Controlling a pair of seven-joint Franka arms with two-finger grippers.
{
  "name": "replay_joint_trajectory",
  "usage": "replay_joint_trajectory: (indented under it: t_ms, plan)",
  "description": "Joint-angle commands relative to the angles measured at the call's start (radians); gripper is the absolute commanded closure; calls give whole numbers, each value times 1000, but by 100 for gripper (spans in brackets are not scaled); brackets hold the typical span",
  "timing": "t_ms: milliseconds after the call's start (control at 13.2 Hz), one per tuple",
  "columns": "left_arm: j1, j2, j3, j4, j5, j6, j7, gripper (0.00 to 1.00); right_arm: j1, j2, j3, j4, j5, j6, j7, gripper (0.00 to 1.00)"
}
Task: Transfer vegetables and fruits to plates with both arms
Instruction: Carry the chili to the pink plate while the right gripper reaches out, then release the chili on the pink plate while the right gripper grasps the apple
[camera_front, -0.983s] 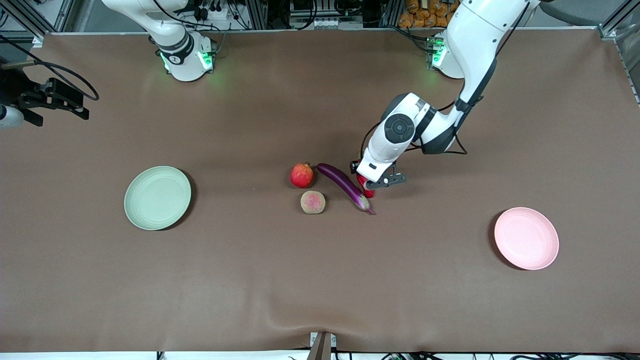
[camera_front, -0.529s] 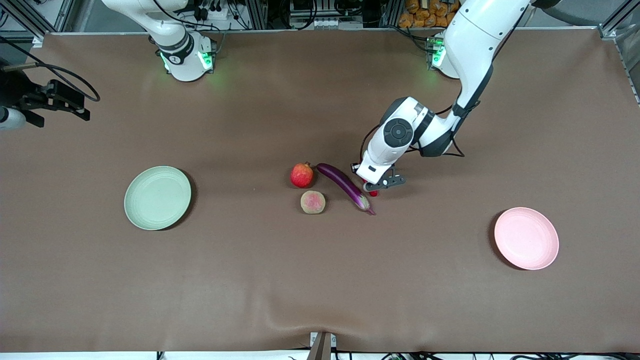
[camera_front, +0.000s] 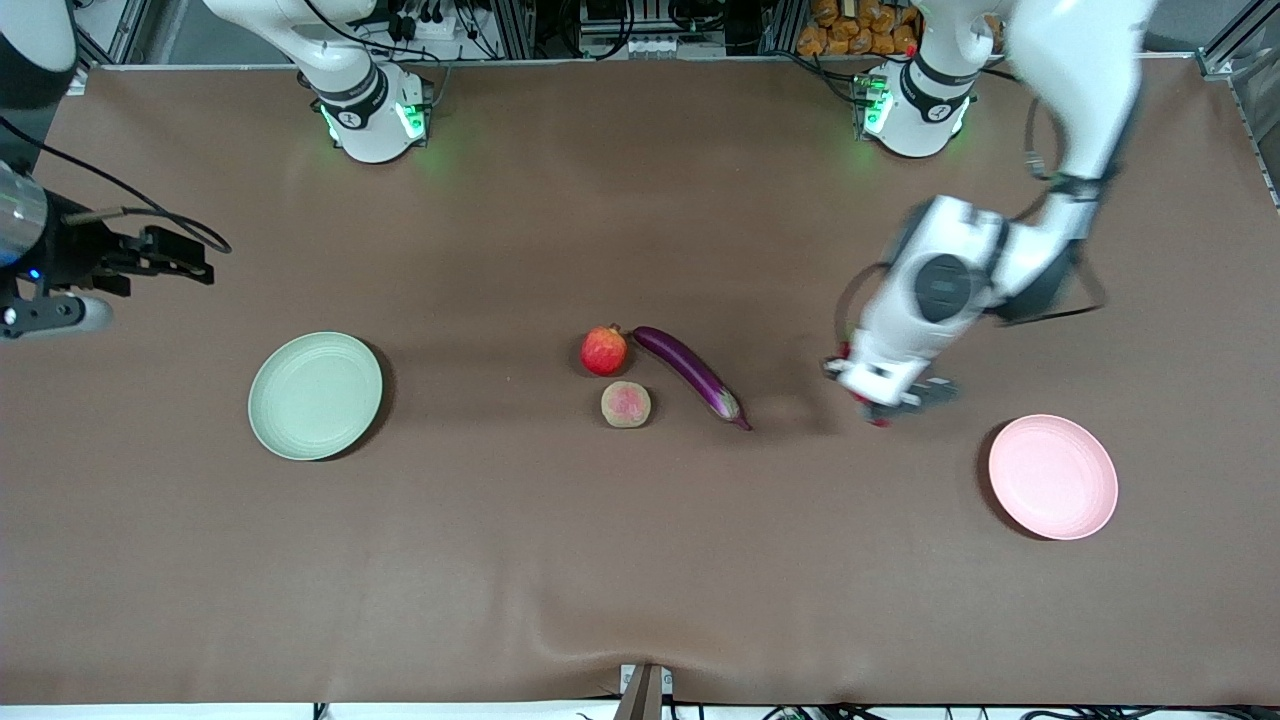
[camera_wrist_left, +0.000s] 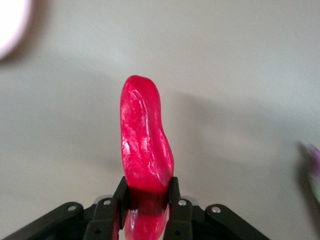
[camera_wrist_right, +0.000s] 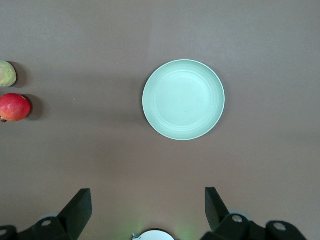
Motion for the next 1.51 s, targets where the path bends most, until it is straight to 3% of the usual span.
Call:
replay_joint_trajectory:
  t_ms: [0, 303, 454, 681, 908, 983, 1059, 1134, 1437]
  plan:
    - [156, 74, -9, 100, 20, -8, 180, 100, 33, 11, 14, 34, 10, 39, 4, 0]
    - [306, 235, -1, 295, 38, -8, 485, 100, 58, 89, 14, 40, 137, 100, 91, 0]
    - [342, 298, 17, 354, 105, -3, 577, 100, 108, 157, 14, 30, 141, 170, 125, 0]
    - [377, 335, 17, 382, 182, 0, 611, 100, 220, 275, 16, 38, 170, 304, 328, 0]
    - [379, 369, 28, 403, 185, 23, 631, 100, 381, 364, 13, 35, 219, 417, 414, 0]
    - [379, 377, 34, 406, 185, 24, 631, 86, 407, 396, 14, 35, 223, 443, 457, 0]
    - [379, 377, 34, 406, 184, 26, 633, 36, 426, 427, 16, 29, 226, 470, 470, 0]
    - [377, 374, 34, 409, 184, 26, 631, 3, 453, 456, 16, 23, 228, 477, 475, 0]
    - [374, 345, 23, 443, 179, 17, 630, 0, 550, 498, 13, -40, 260, 582, 567, 0]
